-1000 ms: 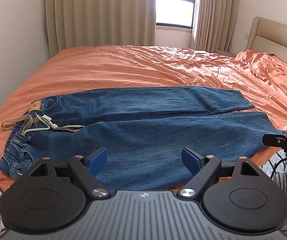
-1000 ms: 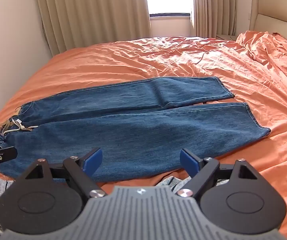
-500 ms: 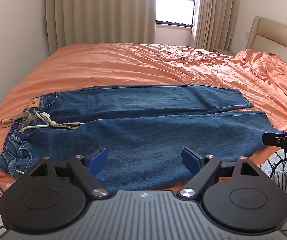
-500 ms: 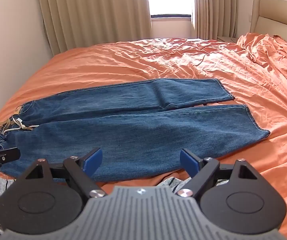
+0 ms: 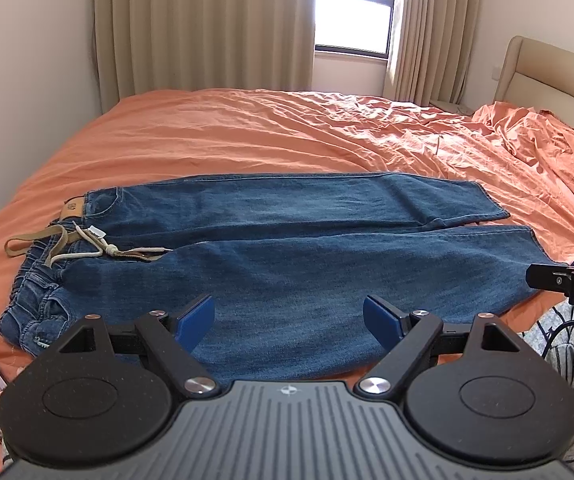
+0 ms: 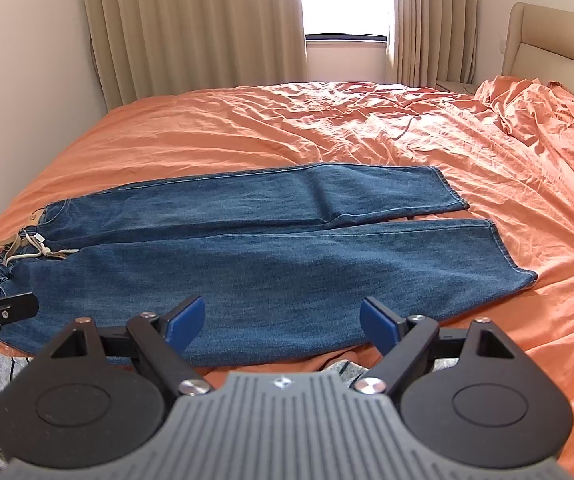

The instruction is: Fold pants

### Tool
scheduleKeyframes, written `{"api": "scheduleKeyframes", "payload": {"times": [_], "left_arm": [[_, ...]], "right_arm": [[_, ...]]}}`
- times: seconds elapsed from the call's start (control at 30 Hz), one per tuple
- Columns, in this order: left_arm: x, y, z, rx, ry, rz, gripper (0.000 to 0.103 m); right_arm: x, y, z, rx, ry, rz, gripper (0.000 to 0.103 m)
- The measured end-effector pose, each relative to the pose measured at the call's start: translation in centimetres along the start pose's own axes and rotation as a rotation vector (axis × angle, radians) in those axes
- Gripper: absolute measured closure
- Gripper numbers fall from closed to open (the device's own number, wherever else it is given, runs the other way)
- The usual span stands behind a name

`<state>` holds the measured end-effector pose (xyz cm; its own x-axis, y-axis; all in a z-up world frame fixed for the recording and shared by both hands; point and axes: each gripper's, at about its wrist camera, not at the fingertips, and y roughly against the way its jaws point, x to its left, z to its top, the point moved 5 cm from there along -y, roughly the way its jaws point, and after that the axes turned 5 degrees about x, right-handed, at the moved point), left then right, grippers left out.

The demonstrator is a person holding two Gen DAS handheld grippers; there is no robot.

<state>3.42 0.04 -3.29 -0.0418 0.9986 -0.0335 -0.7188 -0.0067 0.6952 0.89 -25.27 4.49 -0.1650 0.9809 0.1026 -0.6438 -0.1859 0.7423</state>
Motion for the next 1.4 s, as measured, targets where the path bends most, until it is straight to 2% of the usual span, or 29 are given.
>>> {"api": "scheduleKeyframes", "payload": {"times": [1.4], "left_arm": [[0.43,0.49,0.46,-0.005,0.005,0.001,0.005]], "right_arm": [[0.82,0.49,0.3,-0.003,0.02,0.0,0.022]]}}
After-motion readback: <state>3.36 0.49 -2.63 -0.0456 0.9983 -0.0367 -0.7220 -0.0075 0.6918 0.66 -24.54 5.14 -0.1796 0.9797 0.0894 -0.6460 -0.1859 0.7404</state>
